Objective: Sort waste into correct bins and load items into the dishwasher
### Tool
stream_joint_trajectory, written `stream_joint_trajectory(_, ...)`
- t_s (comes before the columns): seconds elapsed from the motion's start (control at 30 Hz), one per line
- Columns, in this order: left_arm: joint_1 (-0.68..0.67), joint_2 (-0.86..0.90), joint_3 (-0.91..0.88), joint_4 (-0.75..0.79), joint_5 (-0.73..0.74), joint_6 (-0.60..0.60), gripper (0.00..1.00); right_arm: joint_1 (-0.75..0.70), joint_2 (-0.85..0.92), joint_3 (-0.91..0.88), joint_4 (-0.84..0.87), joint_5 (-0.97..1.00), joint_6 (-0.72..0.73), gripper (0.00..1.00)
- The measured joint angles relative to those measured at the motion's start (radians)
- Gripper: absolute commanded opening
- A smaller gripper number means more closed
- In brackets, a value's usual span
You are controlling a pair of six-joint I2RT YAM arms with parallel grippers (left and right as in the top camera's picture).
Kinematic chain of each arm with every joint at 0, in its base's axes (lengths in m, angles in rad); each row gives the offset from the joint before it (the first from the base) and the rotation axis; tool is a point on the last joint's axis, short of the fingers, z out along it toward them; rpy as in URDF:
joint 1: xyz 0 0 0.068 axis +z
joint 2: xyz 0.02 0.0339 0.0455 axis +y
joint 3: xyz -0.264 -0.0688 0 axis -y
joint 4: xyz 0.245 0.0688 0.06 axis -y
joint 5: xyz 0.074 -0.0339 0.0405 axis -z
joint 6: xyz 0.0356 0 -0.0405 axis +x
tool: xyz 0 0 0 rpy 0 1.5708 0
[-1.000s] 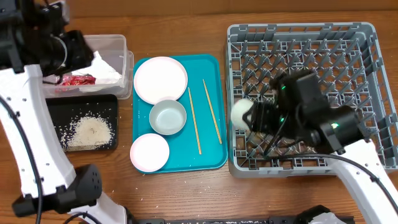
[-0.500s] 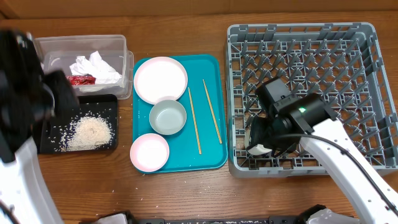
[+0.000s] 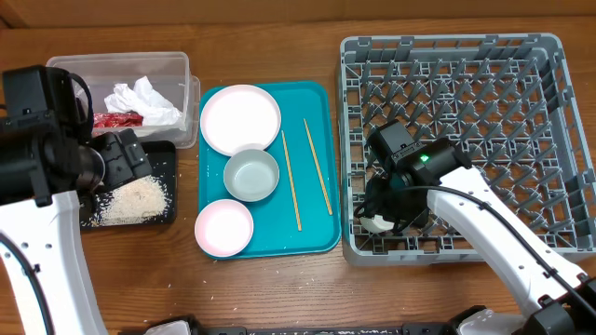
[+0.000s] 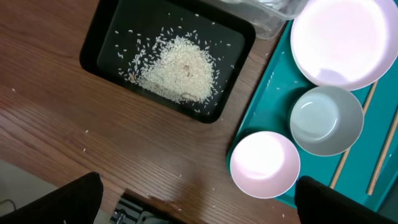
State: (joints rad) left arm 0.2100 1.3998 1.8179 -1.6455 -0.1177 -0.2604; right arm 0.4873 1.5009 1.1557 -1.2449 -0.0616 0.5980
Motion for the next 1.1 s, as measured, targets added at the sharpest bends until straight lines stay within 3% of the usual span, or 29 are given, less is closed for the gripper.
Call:
stream_joint_trajectory(0.13,0.000,0.026,0.000,0.001,0.000,0.000,1.00,-0.002,0.005,-0.014,0.021,0.008,-0.002,0.90)
stream_joint_trajectory(0.23,0.000,0.046,0.000,0.002,-0.002,0.000,1.00,-0.001,0.013,-0.035,0.037,0.007,0.003,0.99)
stream_joint_trajectory(0.57,0.000,0.095,0.000,0.004,-0.004,0.000,1.00,-0.001,0.015,-0.018,0.053,0.006,0.003,0.97)
stream_joint_trajectory(0.83,0.000,0.100,-0.001,0.004,-0.004,0.000,1.00,-0.001,0.015,0.257,-0.003,0.009,-0.053,0.96)
stream_joint_trajectory(1.1,0.000,0.100,-0.001,0.003,-0.007,0.000,1.00,0.032,0.025,0.358,0.229,-0.040,-0.109,0.88)
